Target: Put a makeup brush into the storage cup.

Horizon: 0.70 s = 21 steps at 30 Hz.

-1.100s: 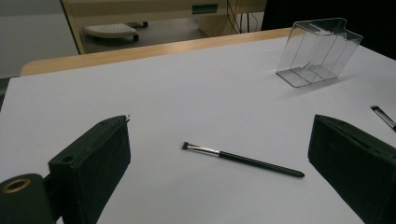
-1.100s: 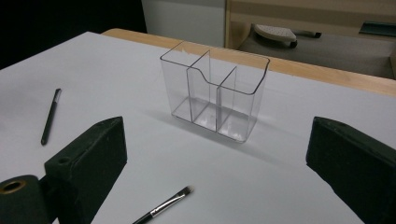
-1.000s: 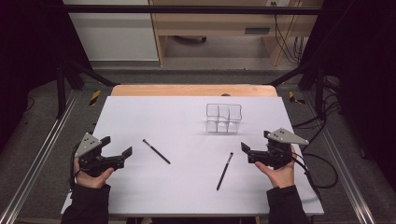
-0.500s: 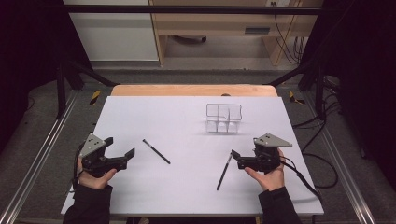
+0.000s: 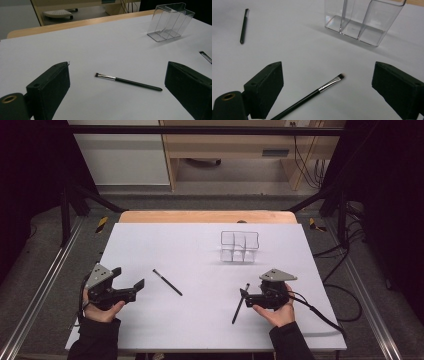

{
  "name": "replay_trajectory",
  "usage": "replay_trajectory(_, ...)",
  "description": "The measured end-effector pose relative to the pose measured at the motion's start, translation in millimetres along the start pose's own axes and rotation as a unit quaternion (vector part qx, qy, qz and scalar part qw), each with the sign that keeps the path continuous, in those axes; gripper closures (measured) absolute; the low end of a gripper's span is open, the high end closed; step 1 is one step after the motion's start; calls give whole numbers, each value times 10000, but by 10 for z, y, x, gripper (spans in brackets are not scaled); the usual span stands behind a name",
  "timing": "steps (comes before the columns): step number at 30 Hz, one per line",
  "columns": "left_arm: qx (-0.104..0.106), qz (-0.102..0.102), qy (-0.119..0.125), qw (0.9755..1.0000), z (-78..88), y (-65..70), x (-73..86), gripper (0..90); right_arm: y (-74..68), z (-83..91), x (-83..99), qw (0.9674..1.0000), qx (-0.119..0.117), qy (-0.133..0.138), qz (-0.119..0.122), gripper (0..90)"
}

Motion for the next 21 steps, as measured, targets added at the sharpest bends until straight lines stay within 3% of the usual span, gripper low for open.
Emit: replay_trajectory(21,31,-82,-46,10000,-26,32,7,52,-111,-272,285,9986,79,-510,67,197)
Point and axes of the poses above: each handheld gripper's, and its own axes: z roughly backward along the jaws, x roughly out of its underside, y roughly to its right, the point moved 7 cm from there along -z, roughly forward along the jaws, and after that the axes turned 11 degrees about -z, right-handed, at the moved point
